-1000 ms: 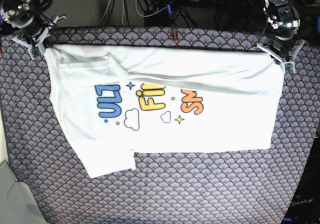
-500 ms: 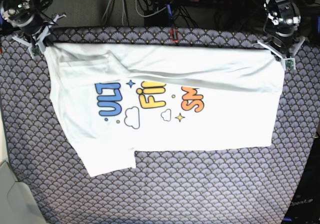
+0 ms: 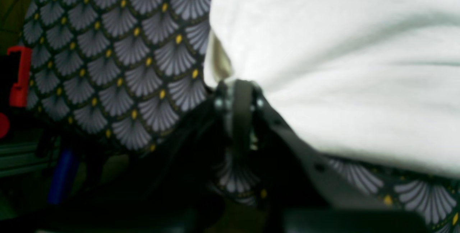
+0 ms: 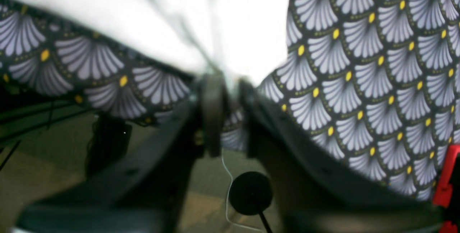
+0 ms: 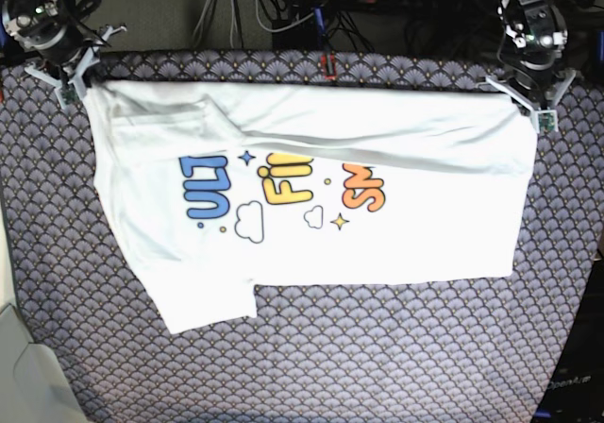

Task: Fold the T-shirt properly
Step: 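Release the collar edge and move both grippers along the shirt's sides, then lower both grippers onto the shirt's side edges at mid-body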

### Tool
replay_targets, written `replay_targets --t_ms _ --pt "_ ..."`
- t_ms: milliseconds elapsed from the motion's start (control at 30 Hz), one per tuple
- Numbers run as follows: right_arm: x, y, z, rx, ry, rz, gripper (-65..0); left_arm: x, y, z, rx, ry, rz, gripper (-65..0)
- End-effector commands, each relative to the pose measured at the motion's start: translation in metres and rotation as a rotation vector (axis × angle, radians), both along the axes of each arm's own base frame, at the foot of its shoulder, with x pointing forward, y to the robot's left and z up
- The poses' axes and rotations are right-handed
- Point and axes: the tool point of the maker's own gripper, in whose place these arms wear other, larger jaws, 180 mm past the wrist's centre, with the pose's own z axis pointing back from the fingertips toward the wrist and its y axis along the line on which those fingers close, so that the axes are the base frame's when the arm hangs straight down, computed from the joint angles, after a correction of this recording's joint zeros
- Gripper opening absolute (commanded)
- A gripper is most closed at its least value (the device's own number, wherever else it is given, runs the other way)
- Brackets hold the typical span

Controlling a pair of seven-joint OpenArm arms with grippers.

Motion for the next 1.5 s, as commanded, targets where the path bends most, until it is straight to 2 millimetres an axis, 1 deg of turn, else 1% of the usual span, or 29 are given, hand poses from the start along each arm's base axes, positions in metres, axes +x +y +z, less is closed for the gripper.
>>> replay_targets --t_ms 0,100,167,367,500,533,633,800,933,1067,1167,1267,1367,1467 --pt "0.003 -0.005 0.007 -0.014 -0.019 0.008 -46.0 -0.010 0.007 -0.002 0.017 0.035 0.013 -54.9" --pt "0.003 -0.005 0.007 -0.015 -0.019 0.009 -36.8 -0.010 0.006 -0.002 0.017 0.036 0.009 -41.5" --pt "0.003 -0.005 0.007 -0.014 -0.019 0.008 -33.9 -0.009 0.005 -0.002 0.014 0.034 0.010 -36.7" --pt "0.003 -0.005 0.007 -0.015 -0.019 0.009 -32.8 -0.008 0.006 0.002 0.022 0.025 0.010 -33.1" --pt "0.004 -0.006 0.009 -0.018 -0.023 0.011 -32.8 -0.007 0.007 0.003 0.025 0.022 0.010 -32.6" --pt "0.005 -0.008 0.010 -0.022 -0.028 0.007 -32.8 -0.007 0.007 0.003 0.025 0.022 0.010 -32.6" --pt "0.004 -0.022 0.016 -0.043 -0.042 -0.031 -32.8 -0.005 0.007 0.007 0.030 0.011 0.006 -32.6" --pt "0.007 -0.038 0.024 -0.068 -0.067 -0.067 -32.8 0.005 0.007 0.026 0.056 -0.037 -0.005 -32.6" --pt "0.009 -0.041 0.027 -0.075 -0.077 -0.068 -32.8 0.018 0.007 0.047 0.082 -0.094 -0.013 -32.6" --pt "0.029 -0.043 0.038 -0.084 -0.124 -0.063 -32.8 0.034 0.006 0.070 0.109 -0.159 -0.024 -32.6" --pt "0.041 -0.043 0.044 -0.085 -0.156 -0.064 -32.8 0.044 0.006 0.079 0.113 -0.193 -0.025 -32.6" --pt "0.059 -0.043 0.053 -0.087 -0.201 -0.063 -32.7 0.055 0.006 0.087 0.116 -0.223 -0.023 -32.6" --pt "0.080 -0.046 0.068 -0.101 -0.251 -0.046 -32.7 0.067 0.005 0.096 0.116 -0.257 -0.022 -32.6" --pt "0.102 -0.037 0.076 -0.089 -0.295 -0.023 -32.5 0.079 0.003 0.100 0.104 -0.276 -0.022 -32.6"
